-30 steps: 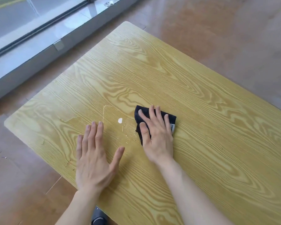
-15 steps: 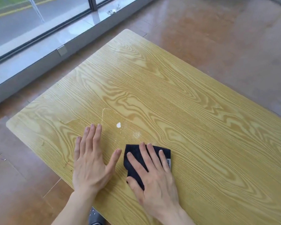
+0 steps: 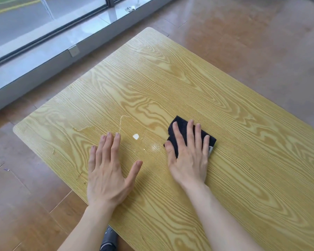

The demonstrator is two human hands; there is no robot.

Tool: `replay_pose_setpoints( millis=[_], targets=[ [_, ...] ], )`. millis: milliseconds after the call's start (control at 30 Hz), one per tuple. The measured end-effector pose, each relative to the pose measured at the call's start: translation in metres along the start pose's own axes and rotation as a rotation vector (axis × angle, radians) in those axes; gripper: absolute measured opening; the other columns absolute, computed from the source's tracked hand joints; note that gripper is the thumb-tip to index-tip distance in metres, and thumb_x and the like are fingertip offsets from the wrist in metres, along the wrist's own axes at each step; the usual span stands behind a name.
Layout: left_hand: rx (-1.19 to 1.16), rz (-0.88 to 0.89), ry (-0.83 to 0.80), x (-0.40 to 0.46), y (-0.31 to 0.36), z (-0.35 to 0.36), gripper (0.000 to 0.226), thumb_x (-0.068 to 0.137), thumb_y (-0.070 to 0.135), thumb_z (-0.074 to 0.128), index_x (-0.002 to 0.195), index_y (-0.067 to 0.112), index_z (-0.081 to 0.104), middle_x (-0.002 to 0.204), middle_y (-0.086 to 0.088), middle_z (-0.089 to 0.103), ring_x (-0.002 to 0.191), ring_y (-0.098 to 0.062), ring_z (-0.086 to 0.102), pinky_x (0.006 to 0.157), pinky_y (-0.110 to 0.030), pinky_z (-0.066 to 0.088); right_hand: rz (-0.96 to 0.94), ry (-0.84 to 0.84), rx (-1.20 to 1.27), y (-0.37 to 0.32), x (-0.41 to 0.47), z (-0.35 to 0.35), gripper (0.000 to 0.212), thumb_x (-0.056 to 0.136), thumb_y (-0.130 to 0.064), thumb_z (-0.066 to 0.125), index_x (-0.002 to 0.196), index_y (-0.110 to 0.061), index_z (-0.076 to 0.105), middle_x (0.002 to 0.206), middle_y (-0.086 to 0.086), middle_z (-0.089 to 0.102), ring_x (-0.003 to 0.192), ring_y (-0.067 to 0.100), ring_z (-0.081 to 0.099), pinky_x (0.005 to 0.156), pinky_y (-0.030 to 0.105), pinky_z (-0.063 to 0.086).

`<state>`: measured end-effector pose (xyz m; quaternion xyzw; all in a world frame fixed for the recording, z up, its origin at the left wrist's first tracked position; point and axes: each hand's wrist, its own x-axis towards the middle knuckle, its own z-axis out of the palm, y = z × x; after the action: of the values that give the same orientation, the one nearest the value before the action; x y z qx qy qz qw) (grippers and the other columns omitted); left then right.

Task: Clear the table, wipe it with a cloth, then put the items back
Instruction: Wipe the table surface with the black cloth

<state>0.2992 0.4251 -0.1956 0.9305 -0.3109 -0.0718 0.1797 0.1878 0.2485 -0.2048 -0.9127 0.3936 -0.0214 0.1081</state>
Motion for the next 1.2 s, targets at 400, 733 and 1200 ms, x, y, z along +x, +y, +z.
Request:
replay_pose_setpoints(
  millis=[400, 733, 1200],
  targets=[
    [-0.043, 0.044, -0.024, -0.009, 0.01, 0.004, 0.089, 0.091, 0.073, 0.031, 0.16, 0.025, 0.003, 0.169, 0.001, 0.005, 0.155, -0.011, -0.007, 0.126, -0.045, 0.002, -0.162, 0.003, 0.056, -0.008, -0.06, 0.007, 0.06, 0.104, -0.057, 0.029, 0.16, -0.036, 0.018, 0.17, -0.001, 0.011, 0.158, 0.019, 0.001, 0.126, 0.051, 0.012],
    [-0.078, 0.016, -0.035, -0.01, 0.018, 0.011, 0.094, 0.088, 0.077, 0.027, 0.16, 0.023, -0.001, 0.169, -0.006, -0.002, 0.155, -0.017, -0.012, 0.126, -0.049, 0.003, 0.085, -0.014, 0.488, -0.033, 0.083, -0.008, 0.047, 0.108, -0.041, 0.03, 0.151, -0.027, 0.042, 0.168, -0.001, 0.023, 0.157, 0.016, 0.001, 0.127, 0.041, -0.006],
    [-0.171, 0.041, -0.016, -0.009, 0.012, 0.015, 0.093, 0.092, 0.067, 0.032, 0.159, 0.008, 0.005, 0.169, -0.008, 0.004, 0.156, -0.019, -0.002, 0.125, -0.052, 0.011, -0.448, -0.081, 0.05, -0.078, 0.036, 0.015, 0.052, 0.104, -0.057, 0.025, 0.155, -0.047, 0.027, 0.171, 0.001, 0.01, 0.158, 0.023, -0.001, 0.125, 0.055, 0.004]
  ],
)
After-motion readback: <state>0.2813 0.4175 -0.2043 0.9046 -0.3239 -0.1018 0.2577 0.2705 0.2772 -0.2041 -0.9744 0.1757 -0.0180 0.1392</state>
